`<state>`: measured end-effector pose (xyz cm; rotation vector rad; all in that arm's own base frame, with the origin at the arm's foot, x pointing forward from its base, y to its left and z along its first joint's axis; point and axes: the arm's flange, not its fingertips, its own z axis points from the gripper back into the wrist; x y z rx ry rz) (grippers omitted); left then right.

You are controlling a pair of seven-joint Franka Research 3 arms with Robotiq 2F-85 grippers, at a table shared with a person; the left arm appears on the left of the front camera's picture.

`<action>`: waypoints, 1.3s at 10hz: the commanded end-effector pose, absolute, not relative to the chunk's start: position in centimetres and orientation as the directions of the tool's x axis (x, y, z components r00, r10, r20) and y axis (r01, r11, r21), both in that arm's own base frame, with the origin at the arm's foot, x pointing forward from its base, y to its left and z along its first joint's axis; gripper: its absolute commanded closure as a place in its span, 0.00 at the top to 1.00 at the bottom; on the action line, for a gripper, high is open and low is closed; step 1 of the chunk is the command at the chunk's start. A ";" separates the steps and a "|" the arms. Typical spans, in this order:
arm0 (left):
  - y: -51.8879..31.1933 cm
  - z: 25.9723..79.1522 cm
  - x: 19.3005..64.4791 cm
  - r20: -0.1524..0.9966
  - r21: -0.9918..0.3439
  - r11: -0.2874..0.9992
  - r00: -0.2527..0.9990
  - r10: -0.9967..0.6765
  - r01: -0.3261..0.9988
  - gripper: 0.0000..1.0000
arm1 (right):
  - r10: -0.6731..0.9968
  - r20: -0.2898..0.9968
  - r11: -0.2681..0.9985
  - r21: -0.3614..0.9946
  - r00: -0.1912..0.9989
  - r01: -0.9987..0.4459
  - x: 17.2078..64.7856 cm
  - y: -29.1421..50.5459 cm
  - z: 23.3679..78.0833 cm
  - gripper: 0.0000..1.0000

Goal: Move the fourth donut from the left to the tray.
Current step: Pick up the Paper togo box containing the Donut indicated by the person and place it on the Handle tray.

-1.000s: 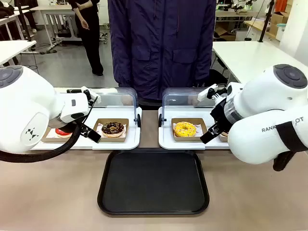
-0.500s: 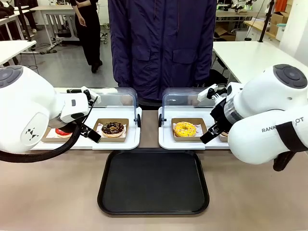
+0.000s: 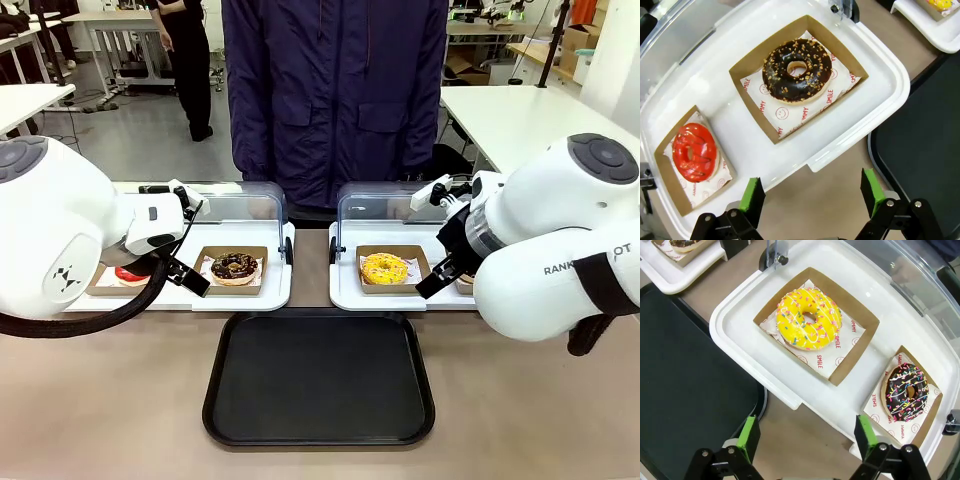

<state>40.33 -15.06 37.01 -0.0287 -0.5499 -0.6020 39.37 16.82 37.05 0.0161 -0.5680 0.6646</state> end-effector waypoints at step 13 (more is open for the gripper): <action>20.3 50.5 43.6 0.735 -0.348 0.548 0.584 -0.345 0.761 1.00 | 0.250 0.889 0.554 0.195 0.385 -0.809 38.0 -21.6 48.2 1.00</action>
